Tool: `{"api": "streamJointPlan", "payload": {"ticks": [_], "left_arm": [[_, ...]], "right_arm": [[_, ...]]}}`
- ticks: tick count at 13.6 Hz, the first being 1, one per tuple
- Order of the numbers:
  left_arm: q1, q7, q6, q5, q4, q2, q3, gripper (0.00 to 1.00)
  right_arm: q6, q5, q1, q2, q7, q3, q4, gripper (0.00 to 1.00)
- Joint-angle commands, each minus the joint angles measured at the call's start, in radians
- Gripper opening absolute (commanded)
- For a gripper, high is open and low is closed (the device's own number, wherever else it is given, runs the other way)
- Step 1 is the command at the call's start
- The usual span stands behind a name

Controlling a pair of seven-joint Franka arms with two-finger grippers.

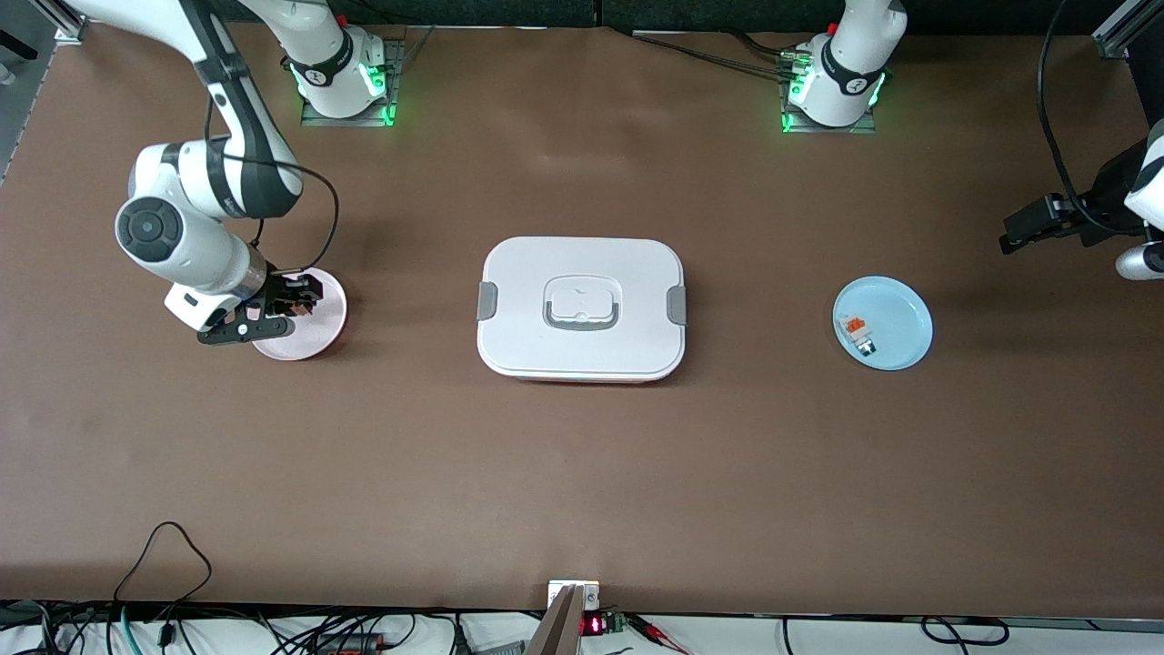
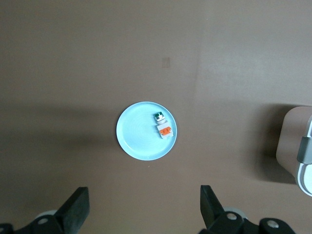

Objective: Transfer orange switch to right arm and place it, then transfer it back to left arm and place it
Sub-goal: 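Lift the switch off the white plate with the right gripper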

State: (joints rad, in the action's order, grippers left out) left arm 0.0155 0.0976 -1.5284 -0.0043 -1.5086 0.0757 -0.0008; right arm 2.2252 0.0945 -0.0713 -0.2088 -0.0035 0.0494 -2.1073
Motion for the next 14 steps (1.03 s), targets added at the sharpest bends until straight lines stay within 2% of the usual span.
{"api": "streamJointPlan", "payload": {"ticks": [1,6,8,11,13,14], "left_arm": [[0.001,-0.002,0.022,-0.028,0.028,0.015,-0.001,1.00],[0.004,0.066,0.031,-0.188,0.031,0.010,-0.001,1.00],[0.004,0.106,0.034,-0.307,0.033,0.010,-0.002,1.00],[-0.002,0.174,0.034,-0.488,0.025,0.015,-0.004,1.00],[-0.003,0.194,0.031,-0.514,0.025,0.029,-0.039,1.00],[-0.003,0.224,0.028,-0.516,0.028,0.033,-0.068,1.00]], "right_arm": [[-0.093,-0.019,-0.050,0.042,-0.015,-0.002,0.076,0.26],[-0.361,-0.200,-0.064,0.063,-0.024,0.058,0.337,0.26],[-0.378,-0.258,-0.064,0.068,-0.052,0.087,0.403,0.26],[-0.360,-0.329,-0.070,0.072,-0.169,0.095,0.469,0.24],[-0.334,-0.383,-0.070,0.063,-0.313,0.104,0.494,0.24],[-0.323,-0.463,-0.077,0.060,-0.420,0.107,0.494,0.24]]}}
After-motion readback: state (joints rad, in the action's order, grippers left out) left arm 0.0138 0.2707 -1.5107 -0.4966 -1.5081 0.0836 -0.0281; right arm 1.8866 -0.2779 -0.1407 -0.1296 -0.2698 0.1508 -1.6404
